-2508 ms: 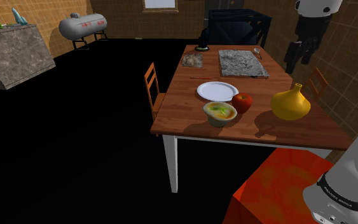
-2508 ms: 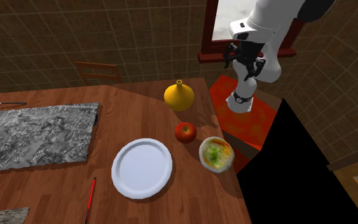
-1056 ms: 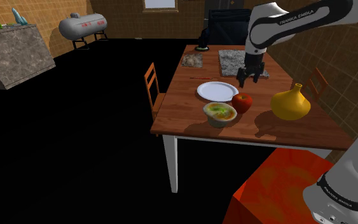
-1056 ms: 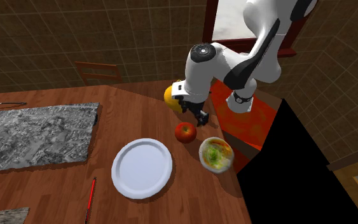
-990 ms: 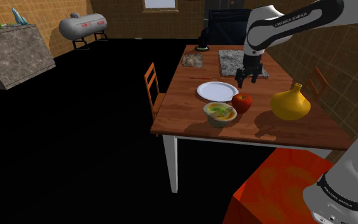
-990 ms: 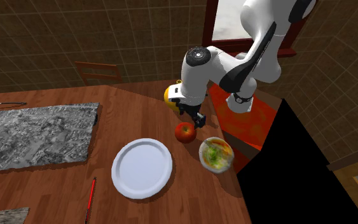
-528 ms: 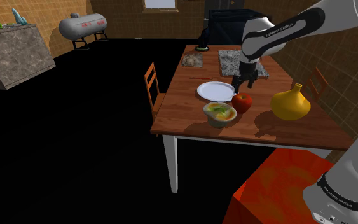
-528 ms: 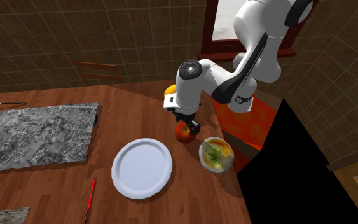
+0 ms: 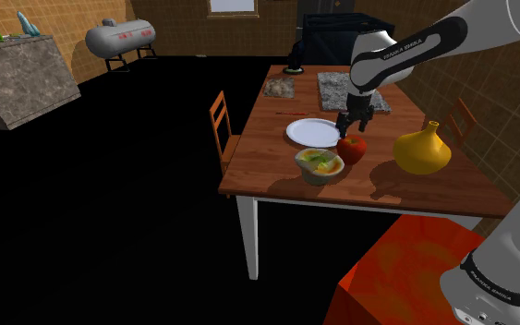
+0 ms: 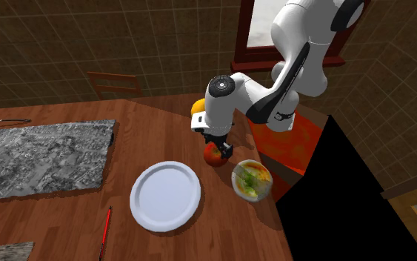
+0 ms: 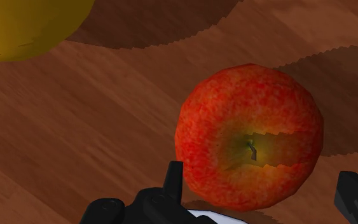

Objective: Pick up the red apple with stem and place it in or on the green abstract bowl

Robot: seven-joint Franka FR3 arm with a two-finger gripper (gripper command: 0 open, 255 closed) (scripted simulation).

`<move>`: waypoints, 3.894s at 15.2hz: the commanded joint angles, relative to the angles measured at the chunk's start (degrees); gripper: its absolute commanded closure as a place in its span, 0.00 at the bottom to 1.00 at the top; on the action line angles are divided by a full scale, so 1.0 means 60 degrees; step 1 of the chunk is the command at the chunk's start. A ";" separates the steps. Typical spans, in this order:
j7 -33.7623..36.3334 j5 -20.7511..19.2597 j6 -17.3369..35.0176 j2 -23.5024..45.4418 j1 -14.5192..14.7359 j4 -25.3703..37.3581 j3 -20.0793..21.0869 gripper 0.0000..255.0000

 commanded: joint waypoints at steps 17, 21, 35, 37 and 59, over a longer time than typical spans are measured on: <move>0.0006 -0.0030 -0.0631 -0.0265 0.0008 0.0369 0.0012 1.00; 0.0005 -0.0046 -0.1138 -0.0441 0.0014 0.0702 0.0023 1.00; -0.0028 -0.0064 -0.2913 -0.0798 0.0035 0.2124 0.0060 1.00; -0.0037 -0.0062 -0.3168 -0.0816 0.0038 0.2361 0.0065 1.00; 0.2817 0.0205 -0.6049 -0.0316 0.1393 0.5613 0.1737 1.00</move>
